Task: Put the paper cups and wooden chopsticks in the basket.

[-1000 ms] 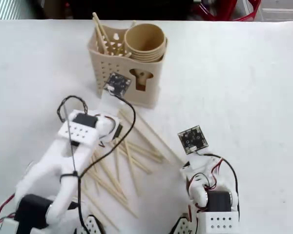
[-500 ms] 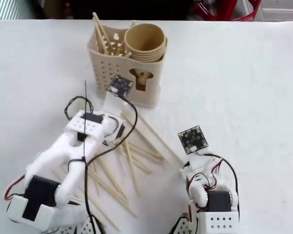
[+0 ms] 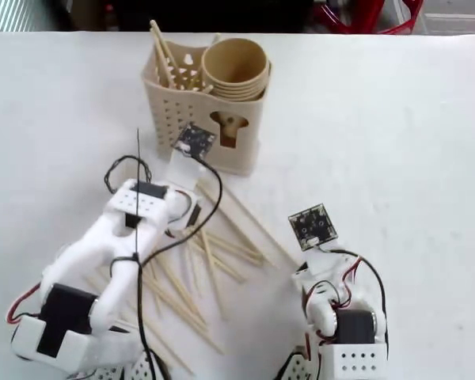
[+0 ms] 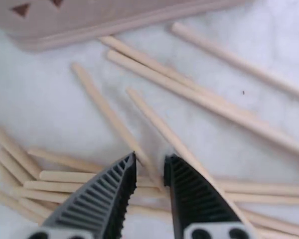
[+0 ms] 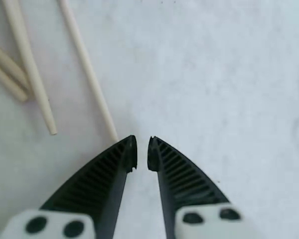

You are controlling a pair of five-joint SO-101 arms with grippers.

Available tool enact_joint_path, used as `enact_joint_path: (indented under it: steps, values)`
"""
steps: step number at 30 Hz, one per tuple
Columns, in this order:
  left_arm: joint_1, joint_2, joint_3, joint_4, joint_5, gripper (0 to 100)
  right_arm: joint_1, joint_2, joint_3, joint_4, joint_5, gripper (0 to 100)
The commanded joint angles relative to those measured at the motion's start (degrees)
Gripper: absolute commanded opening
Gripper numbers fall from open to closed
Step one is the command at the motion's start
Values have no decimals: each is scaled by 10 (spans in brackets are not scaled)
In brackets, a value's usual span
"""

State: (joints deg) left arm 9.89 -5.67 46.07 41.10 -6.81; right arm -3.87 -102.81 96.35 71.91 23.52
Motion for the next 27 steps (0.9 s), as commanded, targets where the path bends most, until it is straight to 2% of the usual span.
enact_joint_path:
  steps: [1, 4, 12, 18, 27]
  values:
    - [-25, 0, -39, 27, 36, 131, 6, -4, 5, 3, 4, 53]
    - [-31, 0, -50, 47, 39, 171, 6, -4, 5, 3, 4, 53]
    - [-12, 1, -47, 43, 39, 170, 6, -4, 5, 3, 4, 53]
    - [-13, 1, -45, 23, 24, 90, 6, -4, 5, 3, 4, 53]
    - [-12, 2, -45, 23, 10, 76, 6, -4, 5, 3, 4, 53]
